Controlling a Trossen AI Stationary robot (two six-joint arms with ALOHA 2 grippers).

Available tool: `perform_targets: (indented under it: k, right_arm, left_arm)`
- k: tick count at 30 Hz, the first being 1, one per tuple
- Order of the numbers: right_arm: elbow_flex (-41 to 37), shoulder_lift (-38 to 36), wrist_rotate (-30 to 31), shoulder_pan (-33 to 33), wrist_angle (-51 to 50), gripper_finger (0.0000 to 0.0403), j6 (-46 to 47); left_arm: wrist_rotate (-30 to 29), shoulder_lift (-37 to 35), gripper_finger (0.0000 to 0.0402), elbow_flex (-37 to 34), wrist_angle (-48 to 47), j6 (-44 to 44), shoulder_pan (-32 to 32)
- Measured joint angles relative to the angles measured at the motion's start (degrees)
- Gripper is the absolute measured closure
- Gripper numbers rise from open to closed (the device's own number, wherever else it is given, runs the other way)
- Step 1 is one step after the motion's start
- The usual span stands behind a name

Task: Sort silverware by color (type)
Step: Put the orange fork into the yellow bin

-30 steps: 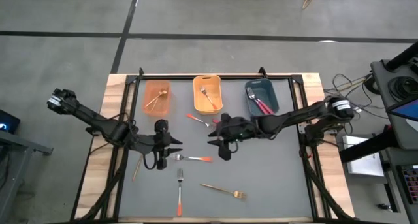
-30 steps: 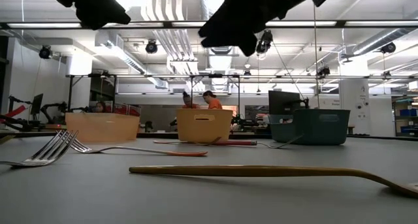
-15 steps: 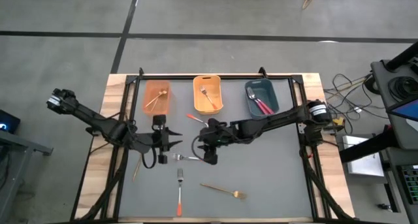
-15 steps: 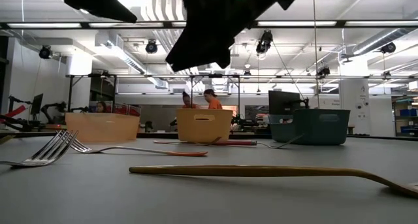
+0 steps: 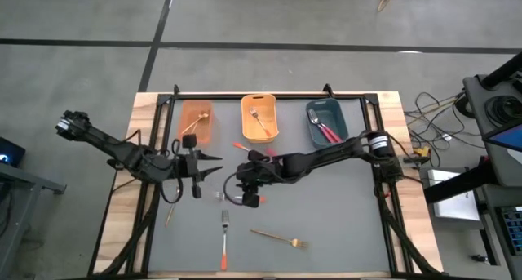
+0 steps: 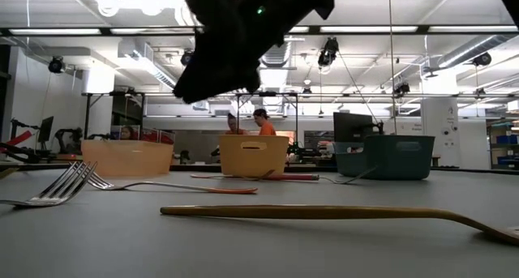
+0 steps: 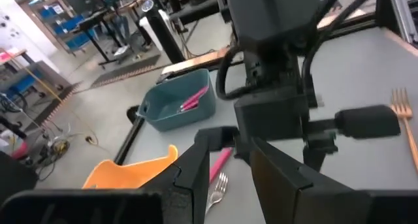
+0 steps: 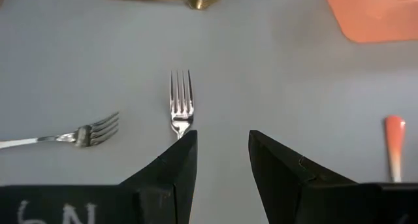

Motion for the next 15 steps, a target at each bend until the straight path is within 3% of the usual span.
perform_targets:
  k: [8, 15]
  right_arm:
    - [6.55, 7.93, -0.07, 0.12, -0.42, 0.0275, 0.76]
    - [12.65, 12.89, -0.17, 1.0, -5.58, 0.0275, -0.44]
  left_arm:
    - [0.41, -1.34, 0.031, -8.98, 11.68, 5.97, 0.06]
    - [0.15, -5.23, 0.031, -6.44, 6.58, 5.9, -0.05]
